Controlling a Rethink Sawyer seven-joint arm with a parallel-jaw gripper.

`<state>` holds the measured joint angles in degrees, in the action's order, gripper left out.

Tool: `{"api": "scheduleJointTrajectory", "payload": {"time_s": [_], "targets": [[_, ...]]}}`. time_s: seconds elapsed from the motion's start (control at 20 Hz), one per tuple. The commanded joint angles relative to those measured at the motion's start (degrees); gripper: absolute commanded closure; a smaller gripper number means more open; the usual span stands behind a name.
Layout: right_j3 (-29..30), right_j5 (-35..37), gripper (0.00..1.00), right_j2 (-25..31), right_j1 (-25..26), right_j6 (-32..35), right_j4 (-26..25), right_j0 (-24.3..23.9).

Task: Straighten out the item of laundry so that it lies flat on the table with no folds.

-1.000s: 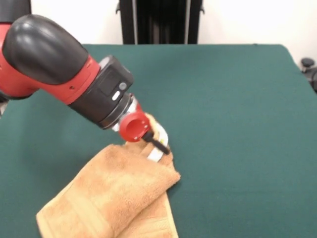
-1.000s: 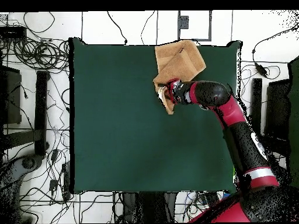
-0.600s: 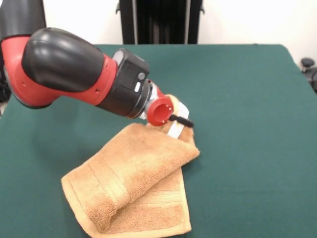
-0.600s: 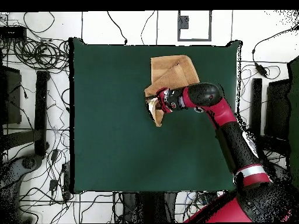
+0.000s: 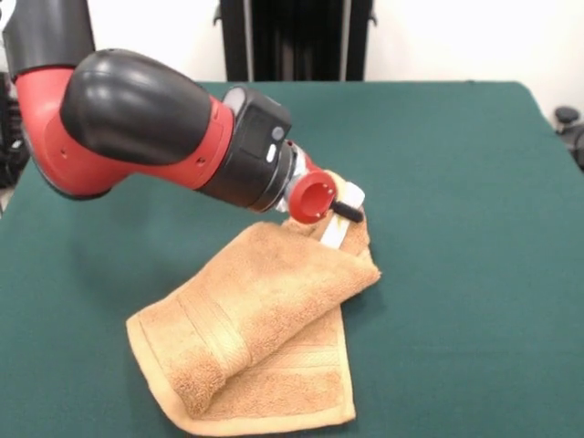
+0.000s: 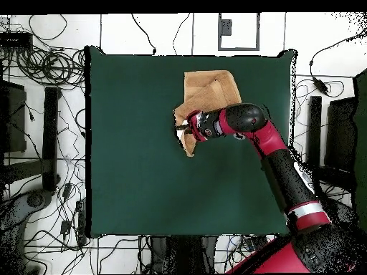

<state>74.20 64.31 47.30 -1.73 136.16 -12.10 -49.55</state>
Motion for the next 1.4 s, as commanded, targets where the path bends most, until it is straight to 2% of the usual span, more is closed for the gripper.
{"api": "scheduleJointTrajectory", "payload": {"time_s": [0.05,0.2,0.35,0.45,0.55,0.65,0.9,1.1,1.25,1.4], "targets": [[6.2,0.2,1.00,1.7,-3.1,-17.8,-4.3,0.3],[5.3,-6.1,1.00,-1.1,-8.6,-18.4,-12.3,1.5],[4.7,-13.0,1.00,-6.7,-19.7,-14.2,-25.4,5.7],[4.6,-15.3,1.00,-9.9,-24.9,-10.4,-31.9,8.5],[4.2,-14.9,1.00,-11.4,-28.2,-8.4,-35.7,10.1],[3.4,-13.6,1.00,-11.6,-29.7,-9.0,-37.3,10.5],[-1.1,-11.7,1.00,-11.1,-28.7,-12.9,-39.9,10.1],[-5.9,-11.5,1.00,-10.3,-24.7,-15.5,-41.5,9.8],[-8.1,-11.7,1.00,-10.9,-22.2,-15.5,-43.4,10.8],[-8.6,-10.0,1.00,-13.0,-22.9,-14.2,-46.3,13.2]]}}
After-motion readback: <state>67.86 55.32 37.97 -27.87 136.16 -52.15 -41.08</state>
